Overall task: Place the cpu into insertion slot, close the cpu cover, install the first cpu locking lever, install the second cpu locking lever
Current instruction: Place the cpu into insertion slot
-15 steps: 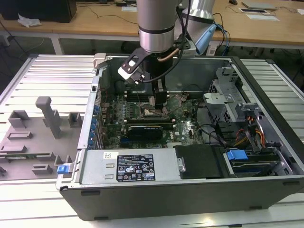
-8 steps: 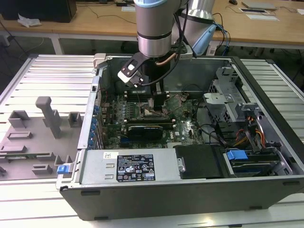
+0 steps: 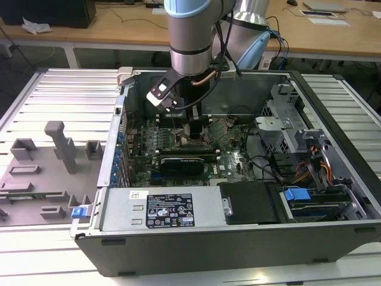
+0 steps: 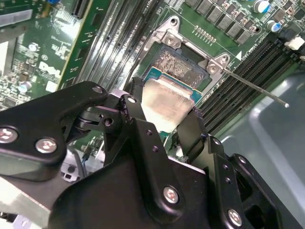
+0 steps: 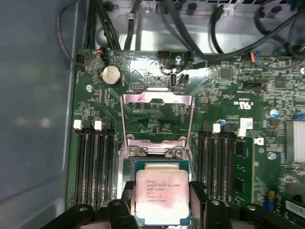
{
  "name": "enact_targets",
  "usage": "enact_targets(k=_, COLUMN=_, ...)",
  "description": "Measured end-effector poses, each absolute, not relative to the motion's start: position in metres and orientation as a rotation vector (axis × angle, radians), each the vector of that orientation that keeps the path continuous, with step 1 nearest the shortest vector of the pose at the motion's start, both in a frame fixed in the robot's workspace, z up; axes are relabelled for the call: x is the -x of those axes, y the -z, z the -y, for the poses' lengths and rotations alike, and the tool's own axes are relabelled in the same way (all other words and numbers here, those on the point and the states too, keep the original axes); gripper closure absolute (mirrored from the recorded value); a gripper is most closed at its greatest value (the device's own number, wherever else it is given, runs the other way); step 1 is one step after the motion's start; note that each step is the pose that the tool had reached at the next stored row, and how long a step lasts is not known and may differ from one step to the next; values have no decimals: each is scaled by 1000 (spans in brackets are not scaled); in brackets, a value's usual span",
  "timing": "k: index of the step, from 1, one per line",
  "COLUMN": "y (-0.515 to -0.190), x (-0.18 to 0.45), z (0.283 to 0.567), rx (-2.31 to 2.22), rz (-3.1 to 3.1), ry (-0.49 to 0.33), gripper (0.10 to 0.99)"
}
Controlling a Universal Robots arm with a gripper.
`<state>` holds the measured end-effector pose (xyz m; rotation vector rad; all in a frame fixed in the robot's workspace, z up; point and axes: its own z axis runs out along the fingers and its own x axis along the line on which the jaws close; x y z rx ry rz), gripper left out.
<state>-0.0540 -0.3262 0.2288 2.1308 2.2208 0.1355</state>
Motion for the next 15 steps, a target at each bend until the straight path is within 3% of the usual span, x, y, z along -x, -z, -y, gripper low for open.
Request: enact_targets(k=15, y=-210, x=59, z=322, rx=-2143, rz=-2208, ry=-134, gripper=545)
